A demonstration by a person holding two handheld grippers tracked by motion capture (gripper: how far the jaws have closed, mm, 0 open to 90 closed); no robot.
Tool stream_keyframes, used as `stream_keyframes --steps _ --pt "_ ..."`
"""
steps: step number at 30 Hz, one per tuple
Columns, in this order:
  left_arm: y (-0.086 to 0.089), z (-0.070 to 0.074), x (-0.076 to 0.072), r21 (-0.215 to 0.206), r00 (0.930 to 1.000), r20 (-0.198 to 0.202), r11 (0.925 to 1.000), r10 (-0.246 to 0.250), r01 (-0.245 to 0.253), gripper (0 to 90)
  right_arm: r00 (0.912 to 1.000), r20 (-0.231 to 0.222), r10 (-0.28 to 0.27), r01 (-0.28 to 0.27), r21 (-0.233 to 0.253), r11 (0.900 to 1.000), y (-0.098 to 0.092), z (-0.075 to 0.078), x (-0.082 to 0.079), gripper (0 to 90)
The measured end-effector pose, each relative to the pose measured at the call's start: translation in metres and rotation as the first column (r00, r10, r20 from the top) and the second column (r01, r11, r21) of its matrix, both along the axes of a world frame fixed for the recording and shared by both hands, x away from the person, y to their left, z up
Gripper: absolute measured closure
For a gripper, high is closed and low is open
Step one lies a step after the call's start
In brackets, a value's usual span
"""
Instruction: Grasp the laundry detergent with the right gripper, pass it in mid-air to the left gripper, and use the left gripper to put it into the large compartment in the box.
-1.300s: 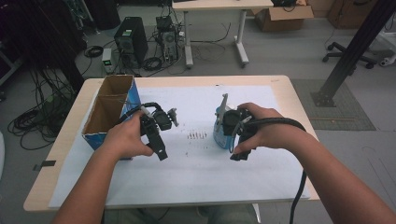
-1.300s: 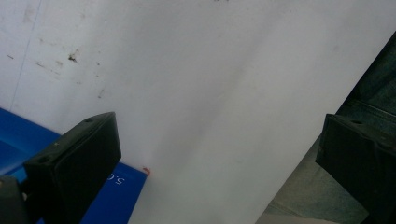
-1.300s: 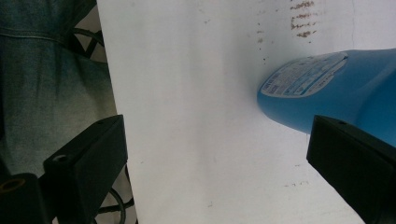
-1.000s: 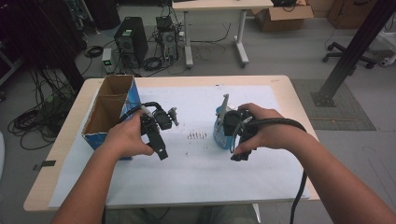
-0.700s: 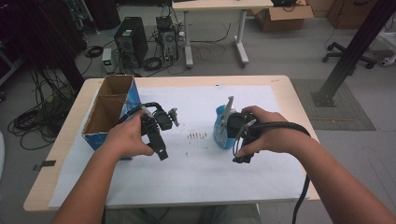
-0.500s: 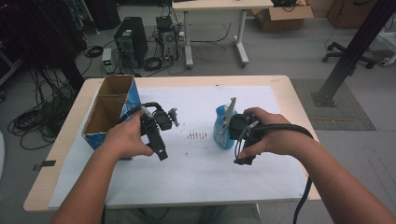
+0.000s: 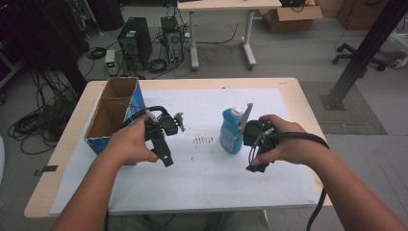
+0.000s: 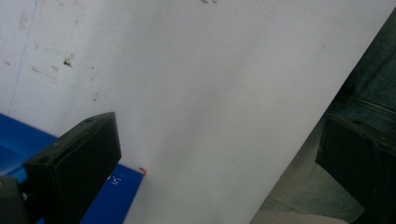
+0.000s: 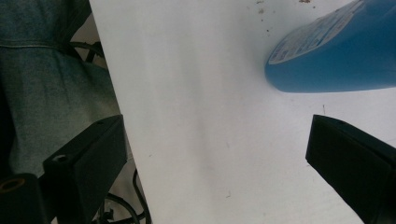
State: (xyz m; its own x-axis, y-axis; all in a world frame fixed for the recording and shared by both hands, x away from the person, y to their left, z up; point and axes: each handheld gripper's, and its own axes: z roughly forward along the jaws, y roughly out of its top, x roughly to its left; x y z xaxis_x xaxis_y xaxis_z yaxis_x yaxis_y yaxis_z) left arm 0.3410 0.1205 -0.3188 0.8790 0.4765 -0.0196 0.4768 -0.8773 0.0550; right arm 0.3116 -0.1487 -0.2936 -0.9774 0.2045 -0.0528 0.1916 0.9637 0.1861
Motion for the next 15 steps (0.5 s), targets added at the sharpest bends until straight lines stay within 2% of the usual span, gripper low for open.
stream_keyframes --steps 15 --pt "0.002 0.002 -0.004 -0.013 0.9995 -0.001 0.9994 -0.031 0.031 0.2 0.9979 0.01 -0.064 0.064 0.034 0.997 -0.012 -0.016 0.008 5.6"
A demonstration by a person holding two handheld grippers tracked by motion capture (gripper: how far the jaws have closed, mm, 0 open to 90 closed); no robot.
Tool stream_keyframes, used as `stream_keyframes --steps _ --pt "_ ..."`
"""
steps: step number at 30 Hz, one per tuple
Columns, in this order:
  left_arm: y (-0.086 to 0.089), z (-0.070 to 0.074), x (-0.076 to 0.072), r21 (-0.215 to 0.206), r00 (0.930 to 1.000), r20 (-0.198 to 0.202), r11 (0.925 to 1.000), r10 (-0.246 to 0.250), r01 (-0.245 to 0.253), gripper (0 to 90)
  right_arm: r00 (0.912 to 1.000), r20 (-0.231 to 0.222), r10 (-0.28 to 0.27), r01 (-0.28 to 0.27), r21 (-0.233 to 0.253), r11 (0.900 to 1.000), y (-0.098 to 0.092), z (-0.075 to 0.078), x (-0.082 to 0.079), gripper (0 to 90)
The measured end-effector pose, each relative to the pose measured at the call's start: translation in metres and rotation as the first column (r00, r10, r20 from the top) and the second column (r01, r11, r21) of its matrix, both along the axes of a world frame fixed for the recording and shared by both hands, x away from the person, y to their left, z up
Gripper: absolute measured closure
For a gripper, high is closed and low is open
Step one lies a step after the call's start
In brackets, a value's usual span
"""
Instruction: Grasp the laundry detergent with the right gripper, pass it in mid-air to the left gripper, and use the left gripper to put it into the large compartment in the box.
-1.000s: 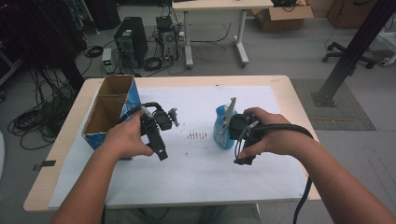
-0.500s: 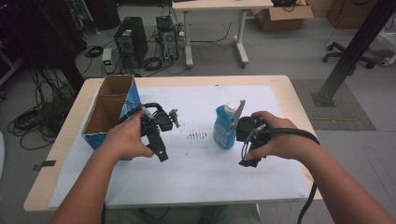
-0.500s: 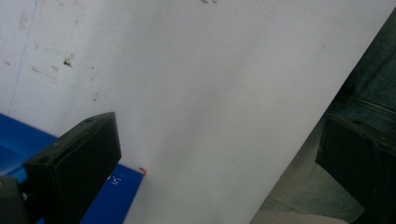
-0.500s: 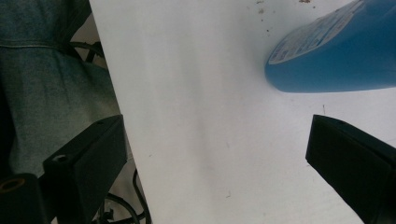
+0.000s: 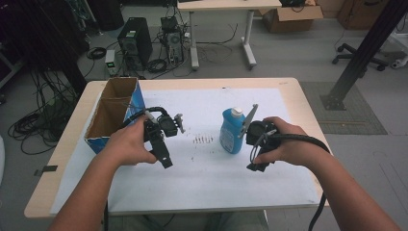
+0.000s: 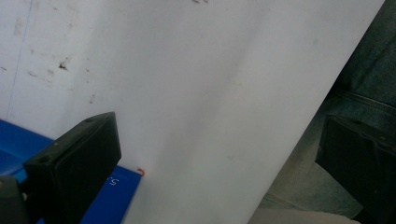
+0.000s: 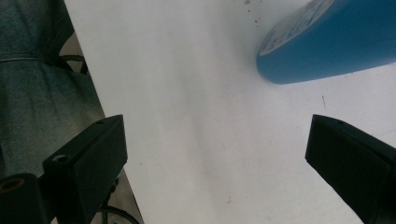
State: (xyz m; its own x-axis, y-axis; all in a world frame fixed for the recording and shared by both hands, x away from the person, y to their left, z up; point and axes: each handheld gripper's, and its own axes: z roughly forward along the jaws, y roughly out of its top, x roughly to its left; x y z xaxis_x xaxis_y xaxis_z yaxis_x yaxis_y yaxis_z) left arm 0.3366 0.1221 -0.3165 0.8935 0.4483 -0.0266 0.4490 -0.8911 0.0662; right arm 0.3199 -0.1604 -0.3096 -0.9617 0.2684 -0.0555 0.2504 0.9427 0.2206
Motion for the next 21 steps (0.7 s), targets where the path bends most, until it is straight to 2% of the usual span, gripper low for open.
stream_keyframes --steps 13,21 --pt "0.004 0.002 -0.003 -0.002 0.9999 0.001 0.9999 -0.014 0.014 0.2 0.9966 -0.008 -0.082 0.083 0.05 0.995 -0.015 -0.012 0.013 5.6" --pt "0.003 0.001 -0.006 0.001 0.9996 -0.008 0.9996 -0.027 0.027 0.2 0.9895 -0.016 -0.144 0.145 0.097 0.985 -0.025 -0.022 0.018 5.4"
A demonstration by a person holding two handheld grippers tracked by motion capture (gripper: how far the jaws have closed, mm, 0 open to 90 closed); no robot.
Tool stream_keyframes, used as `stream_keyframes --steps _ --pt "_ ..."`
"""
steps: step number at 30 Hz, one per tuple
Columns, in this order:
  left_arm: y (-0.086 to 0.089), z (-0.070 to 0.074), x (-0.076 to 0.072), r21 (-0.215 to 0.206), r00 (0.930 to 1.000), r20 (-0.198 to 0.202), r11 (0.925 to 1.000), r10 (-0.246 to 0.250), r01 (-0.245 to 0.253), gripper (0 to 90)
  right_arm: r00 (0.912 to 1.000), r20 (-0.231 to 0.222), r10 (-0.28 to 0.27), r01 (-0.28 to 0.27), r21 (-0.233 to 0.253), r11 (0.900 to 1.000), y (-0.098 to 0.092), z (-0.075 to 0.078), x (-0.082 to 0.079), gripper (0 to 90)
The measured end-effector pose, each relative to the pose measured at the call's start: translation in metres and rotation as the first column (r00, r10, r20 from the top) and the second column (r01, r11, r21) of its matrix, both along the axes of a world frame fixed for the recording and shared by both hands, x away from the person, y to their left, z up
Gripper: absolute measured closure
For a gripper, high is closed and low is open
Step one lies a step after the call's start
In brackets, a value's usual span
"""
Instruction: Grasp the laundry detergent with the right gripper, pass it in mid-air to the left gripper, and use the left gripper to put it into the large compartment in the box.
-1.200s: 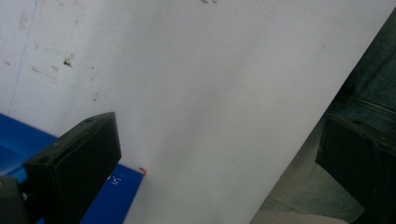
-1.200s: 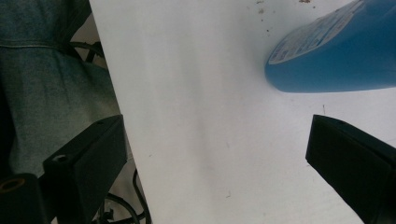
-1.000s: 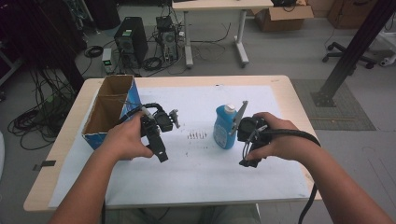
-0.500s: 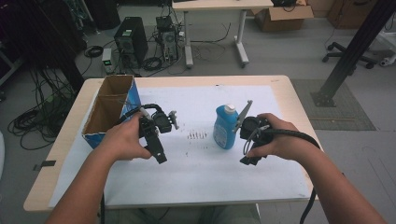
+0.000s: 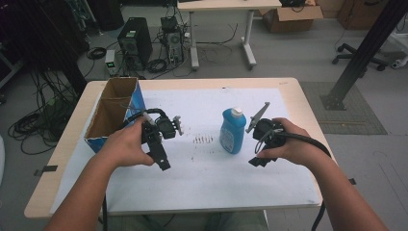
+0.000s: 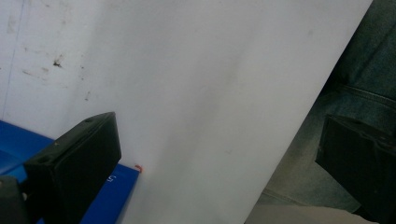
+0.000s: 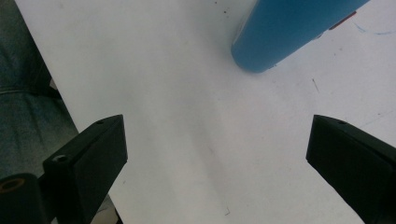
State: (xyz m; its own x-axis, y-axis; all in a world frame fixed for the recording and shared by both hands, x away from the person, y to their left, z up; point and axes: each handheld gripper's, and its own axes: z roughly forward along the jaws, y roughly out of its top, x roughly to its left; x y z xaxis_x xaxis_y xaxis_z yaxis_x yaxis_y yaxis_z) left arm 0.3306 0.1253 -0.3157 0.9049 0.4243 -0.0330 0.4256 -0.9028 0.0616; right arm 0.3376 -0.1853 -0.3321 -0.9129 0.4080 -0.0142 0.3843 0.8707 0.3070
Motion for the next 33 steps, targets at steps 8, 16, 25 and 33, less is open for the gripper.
stream_keyframes --steps 8,16,25,33 --pt "-0.001 0.002 -0.004 -0.009 0.9997 -0.004 0.9997 -0.024 0.024 0.2 0.9994 0.018 -0.031 0.029 0.06 0.998 -0.001 -0.008 0.002 5.3" --pt "0.001 0.003 -0.009 -0.005 0.9989 -0.013 0.9989 -0.046 0.046 0.2 0.9972 0.022 -0.072 0.069 0.123 0.99 -0.003 -0.016 0.008 5.2" --pt "0.004 0.003 -0.014 0.002 0.9983 -0.017 0.9985 -0.055 0.055 0.2 0.9938 0.023 -0.109 0.103 0.188 0.977 -0.006 -0.024 0.013 4.9" --pt "0.005 0.003 -0.02 0.007 0.9984 -0.021 0.9986 -0.052 0.052 0.2 0.9905 0.036 -0.133 0.121 0.237 0.964 -0.003 -0.031 0.015 4.7"
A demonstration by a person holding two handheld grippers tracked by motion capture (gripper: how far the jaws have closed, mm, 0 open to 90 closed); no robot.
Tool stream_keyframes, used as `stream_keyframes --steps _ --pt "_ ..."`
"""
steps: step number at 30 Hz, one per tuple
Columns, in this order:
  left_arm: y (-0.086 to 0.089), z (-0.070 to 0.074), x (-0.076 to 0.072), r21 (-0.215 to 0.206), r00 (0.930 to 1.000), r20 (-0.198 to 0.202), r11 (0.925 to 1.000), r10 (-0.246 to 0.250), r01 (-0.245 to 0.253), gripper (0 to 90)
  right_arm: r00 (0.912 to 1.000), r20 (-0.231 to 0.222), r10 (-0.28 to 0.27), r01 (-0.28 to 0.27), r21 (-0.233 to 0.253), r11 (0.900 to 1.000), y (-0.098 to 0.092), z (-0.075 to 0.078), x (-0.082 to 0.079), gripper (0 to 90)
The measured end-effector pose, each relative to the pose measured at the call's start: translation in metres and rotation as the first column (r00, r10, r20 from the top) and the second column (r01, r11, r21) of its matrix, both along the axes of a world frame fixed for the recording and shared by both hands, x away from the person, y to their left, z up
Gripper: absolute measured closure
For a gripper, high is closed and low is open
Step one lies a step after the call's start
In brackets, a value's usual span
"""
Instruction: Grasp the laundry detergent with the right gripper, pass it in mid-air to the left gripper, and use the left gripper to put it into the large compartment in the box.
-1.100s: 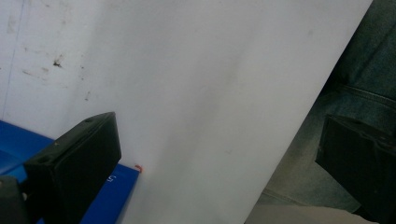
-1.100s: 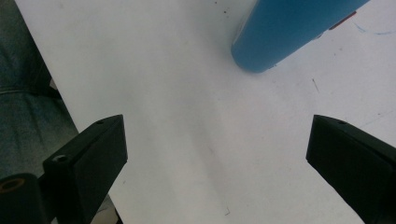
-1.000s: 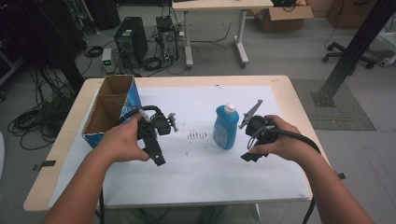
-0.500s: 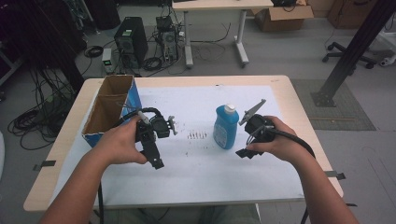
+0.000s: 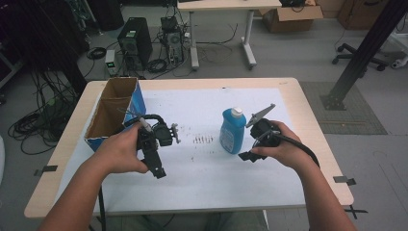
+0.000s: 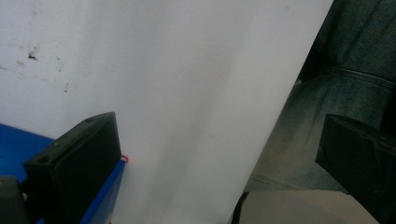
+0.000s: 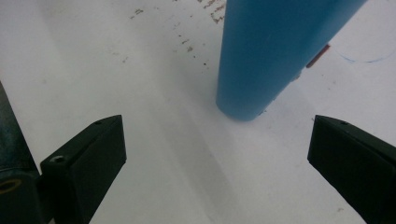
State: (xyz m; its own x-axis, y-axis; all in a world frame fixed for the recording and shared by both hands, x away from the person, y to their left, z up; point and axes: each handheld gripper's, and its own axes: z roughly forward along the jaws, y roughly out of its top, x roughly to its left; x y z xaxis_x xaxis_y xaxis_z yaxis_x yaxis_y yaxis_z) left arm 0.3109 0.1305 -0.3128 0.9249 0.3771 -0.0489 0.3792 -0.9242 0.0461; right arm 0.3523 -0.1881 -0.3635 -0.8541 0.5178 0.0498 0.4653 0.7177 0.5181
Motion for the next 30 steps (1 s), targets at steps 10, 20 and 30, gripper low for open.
stream_keyframes --steps 10,20,30 --pt "0.005 0.001 -0.005 0.012 1.0 -0.002 0.9999 0.007 -0.007 0.2 0.9994 0.022 -0.026 0.025 0.054 0.998 0.003 -0.008 0.005 4.5" --pt "0.007 0.004 -0.01 0.023 1.0 0.001 0.9997 0.004 -0.004 0.2 0.998 0.029 -0.056 0.053 0.112 0.992 0.004 -0.02 0.013 4.4" --pt "0.001 0.002 -0.01 0.027 1.0 -0.003 0.9996 -0.007 0.007 0.2 0.9903 0.098 -0.099 0.078 0.192 0.978 0.004 -0.025 0.013 4.0"
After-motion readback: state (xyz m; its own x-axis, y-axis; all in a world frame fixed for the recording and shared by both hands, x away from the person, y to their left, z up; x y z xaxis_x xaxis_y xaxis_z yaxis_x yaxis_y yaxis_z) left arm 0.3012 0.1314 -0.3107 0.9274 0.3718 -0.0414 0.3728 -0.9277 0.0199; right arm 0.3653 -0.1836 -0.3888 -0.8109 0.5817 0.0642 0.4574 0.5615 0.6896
